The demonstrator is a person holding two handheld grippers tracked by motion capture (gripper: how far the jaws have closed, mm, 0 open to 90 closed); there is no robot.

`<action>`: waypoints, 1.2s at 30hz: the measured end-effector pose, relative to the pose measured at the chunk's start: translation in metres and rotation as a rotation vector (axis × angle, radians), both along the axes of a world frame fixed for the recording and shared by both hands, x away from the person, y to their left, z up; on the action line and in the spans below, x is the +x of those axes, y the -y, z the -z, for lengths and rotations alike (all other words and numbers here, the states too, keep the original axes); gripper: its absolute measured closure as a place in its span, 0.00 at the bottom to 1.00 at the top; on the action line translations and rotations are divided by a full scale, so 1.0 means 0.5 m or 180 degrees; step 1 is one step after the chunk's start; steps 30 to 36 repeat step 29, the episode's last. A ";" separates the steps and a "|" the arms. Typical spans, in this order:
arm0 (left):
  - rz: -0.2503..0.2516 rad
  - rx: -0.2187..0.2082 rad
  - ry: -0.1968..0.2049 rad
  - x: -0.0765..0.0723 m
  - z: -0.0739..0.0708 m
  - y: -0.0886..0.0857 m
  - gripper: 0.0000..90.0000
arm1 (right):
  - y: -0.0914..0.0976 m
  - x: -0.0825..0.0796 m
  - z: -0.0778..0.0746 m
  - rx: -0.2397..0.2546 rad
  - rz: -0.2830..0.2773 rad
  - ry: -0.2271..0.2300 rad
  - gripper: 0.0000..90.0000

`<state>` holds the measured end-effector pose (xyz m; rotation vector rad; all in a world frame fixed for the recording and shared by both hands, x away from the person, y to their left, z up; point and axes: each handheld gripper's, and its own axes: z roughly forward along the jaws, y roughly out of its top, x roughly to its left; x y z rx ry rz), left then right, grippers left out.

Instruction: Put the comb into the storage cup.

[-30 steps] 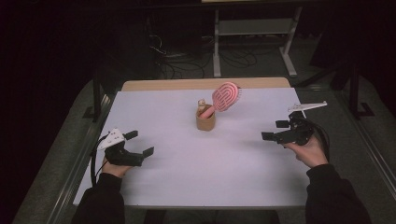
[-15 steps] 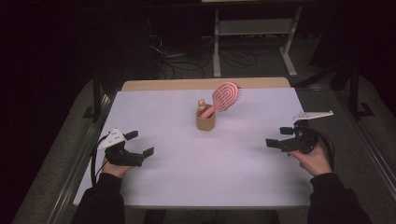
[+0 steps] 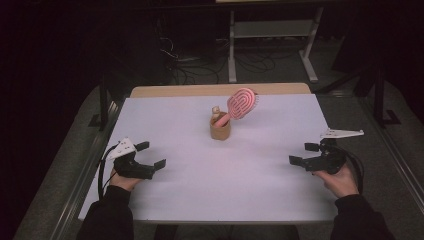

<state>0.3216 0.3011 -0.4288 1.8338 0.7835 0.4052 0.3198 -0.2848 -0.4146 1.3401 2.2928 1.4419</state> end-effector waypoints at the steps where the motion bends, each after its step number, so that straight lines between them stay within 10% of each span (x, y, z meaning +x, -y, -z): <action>1: 0.0009 -0.0011 -0.0012 0.000 0.000 0.000 0.00 | 0.001 -0.002 0.001 0.0000 0.0011 0.0009 0.00; 21: 0.0032 -0.0232 -0.0081 -0.001 -0.004 -0.014 0.00 | 0.008 -0.055 0.034 -0.0324 0.0215 0.0270 0.00; 36: 0.0009 -0.0261 -0.0091 0.003 -0.003 -0.019 0.00 | 0.018 -0.074 0.039 -0.0288 0.0341 0.0330 0.00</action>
